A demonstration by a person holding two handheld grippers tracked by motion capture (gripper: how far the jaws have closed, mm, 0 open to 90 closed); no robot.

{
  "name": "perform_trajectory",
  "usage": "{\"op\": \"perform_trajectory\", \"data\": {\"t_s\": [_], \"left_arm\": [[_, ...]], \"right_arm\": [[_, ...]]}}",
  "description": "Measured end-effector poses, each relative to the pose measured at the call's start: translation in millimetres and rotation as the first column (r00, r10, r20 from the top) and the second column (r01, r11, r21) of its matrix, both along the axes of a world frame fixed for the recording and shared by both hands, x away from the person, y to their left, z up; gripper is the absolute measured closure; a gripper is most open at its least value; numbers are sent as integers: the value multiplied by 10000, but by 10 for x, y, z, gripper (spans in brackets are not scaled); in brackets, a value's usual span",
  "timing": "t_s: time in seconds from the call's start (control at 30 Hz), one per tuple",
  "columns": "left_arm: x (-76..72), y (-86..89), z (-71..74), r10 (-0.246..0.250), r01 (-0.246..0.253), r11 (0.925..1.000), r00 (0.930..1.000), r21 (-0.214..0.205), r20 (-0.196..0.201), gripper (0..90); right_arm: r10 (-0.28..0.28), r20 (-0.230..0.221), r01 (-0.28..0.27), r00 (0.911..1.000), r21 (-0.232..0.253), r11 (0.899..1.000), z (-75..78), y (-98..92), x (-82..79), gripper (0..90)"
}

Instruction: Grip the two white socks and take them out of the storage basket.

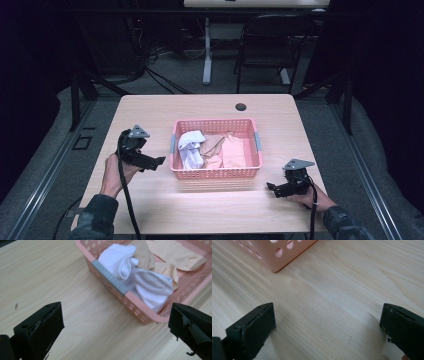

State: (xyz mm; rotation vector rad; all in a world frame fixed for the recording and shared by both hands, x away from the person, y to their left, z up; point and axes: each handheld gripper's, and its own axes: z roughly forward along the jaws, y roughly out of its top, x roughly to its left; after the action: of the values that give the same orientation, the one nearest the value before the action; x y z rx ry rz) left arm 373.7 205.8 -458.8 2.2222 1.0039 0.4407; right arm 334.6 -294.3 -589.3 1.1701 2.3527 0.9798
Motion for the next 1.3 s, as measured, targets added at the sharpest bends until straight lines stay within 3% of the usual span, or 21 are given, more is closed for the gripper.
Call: {"op": "perform_trajectory", "data": {"t_s": [0.4, 0.6, 0.87, 1.07, 1.3], "left_arm": [[320, -427, 66, -611, 612, 9966, 9981, 548, -32, 4], [464, -655, -6, -1053, 1080, 9878, 9940, 1119, -302, 112], [635, -865, -145, -1199, 1304, 9772, 9902, 1674, -718, 250], [747, -961, -235, -738, 905, 9716, 9938, 2187, -835, 379], [813, -1021, -339, -646, 999, 9570, 9886, 2725, -1358, 464]], "right_arm": [[-2, -2, 2, 10000, -2, 10000, 0, 0, 0, 0], [-4, -5, 4, 10000, 2, 10000, 0, 0, 0, 0], [0, -3, 0, 10000, -3, 10000, 0, 0, 0, 0], [-3, -4, 3, 10000, -4, 10000, 0, 0, 0, 0], [-3, -8, 3, 10000, -14, 10000, 1, 0, 0, 0]]}}
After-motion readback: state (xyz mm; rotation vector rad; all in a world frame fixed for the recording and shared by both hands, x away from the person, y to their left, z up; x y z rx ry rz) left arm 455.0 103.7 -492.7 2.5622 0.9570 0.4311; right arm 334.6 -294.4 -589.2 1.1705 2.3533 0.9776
